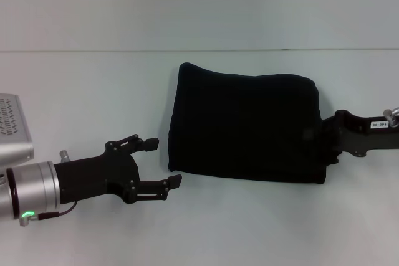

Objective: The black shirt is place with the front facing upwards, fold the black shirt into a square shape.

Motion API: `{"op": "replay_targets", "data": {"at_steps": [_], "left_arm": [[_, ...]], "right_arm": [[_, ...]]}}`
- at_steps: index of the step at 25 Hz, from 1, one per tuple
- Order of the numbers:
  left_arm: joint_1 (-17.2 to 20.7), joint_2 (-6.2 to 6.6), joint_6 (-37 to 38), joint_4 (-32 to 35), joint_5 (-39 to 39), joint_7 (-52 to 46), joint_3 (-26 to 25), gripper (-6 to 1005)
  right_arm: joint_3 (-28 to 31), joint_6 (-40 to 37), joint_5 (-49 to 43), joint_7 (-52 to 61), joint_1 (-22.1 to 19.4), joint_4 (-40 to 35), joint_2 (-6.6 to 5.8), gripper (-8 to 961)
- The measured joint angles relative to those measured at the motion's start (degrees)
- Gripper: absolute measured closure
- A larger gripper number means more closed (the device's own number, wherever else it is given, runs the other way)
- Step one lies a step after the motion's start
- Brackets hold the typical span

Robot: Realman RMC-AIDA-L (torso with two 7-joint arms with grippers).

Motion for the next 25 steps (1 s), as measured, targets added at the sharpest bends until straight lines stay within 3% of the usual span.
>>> {"op": "replay_targets", "data": {"at_steps": [6,12,25], "left_arm": [[0.0,0.0,0.0,0.0,0.0,0.1,0.0,50],[0.0,0.02,0.1,0.0,-0.1,0.1,0.1,50],[0.0,0.09,0.3,0.0,-0.2,0.1,0.2,51]], "right_arm": [[0.1,0.5,0.4,-2.5,0.0,0.0,0.21,934],[0.8,1.7,1.2,-5.3,-0.2,-0.1,0.44,934],[2.3,3.9,6.5,-9.7,-4.7,-0.4,-0.57,933]]}}
